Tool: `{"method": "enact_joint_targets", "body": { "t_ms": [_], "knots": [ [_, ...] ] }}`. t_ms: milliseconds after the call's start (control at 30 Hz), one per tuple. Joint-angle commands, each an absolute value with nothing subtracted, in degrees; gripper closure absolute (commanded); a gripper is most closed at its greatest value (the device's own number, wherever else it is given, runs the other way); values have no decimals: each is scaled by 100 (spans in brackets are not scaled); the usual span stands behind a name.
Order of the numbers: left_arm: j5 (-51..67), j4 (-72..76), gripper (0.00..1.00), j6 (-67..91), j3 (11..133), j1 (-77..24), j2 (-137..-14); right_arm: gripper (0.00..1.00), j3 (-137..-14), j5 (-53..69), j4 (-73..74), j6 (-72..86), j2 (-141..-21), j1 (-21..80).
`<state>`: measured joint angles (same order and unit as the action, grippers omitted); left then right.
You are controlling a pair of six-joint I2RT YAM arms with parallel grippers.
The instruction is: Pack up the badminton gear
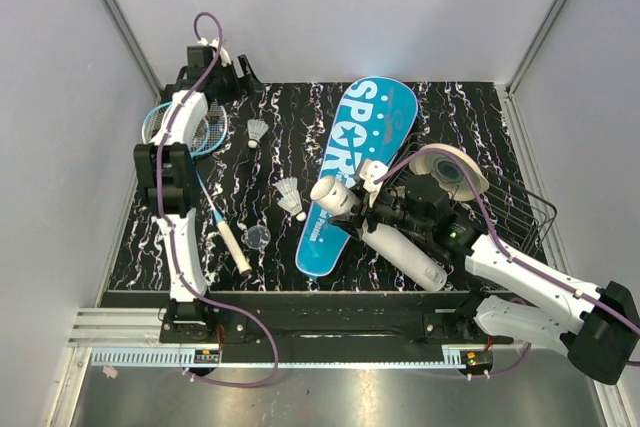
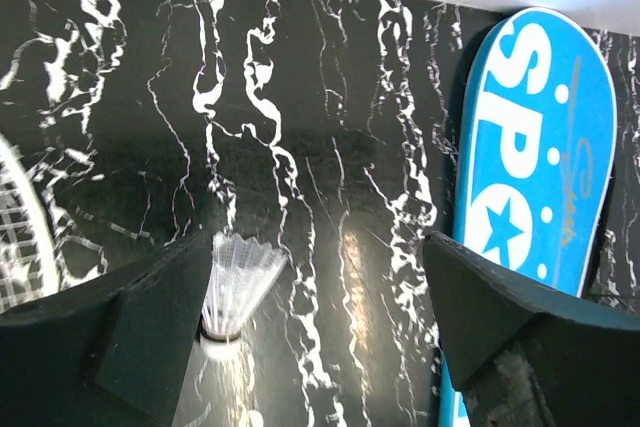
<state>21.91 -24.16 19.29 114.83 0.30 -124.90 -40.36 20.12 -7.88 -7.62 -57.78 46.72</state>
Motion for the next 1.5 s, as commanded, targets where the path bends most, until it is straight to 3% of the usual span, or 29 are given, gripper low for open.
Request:
{"method": "enact_joint_targets", "body": {
  "t_ms": [0,333,400,467,900,1267,1467],
  "knots": [
    [2830,-1750,10,2213,12093,106,-13262,71,-4184,2039,-651,-431,-5739,4693],
    [2426,-1801,17,2013,12454,26,-13930,71,-4219,1758,-589,-492,-5836,4702],
    [2496,-1950,24,1925,12515,26,-13983,71,-4219,1740,-598,-501,-5853,4693],
    [2478,-2136,24,1881,12481,18,-13888,71,-4219,1740,-598,-518,-5871,4693],
    [2498,-2619,25,1424,11428,62,-13211,71,-4122,1942,-773,-404,-5792,4693],
    [2294,-2707,38,1459,10082,97,-12147,71,-3999,2127,-1054,-255,-5766,4693],
    [2277,-3084,44,1468,9870,97,-12208,71,-3973,2206,-1125,-211,-5748,4693]
  ]
}}
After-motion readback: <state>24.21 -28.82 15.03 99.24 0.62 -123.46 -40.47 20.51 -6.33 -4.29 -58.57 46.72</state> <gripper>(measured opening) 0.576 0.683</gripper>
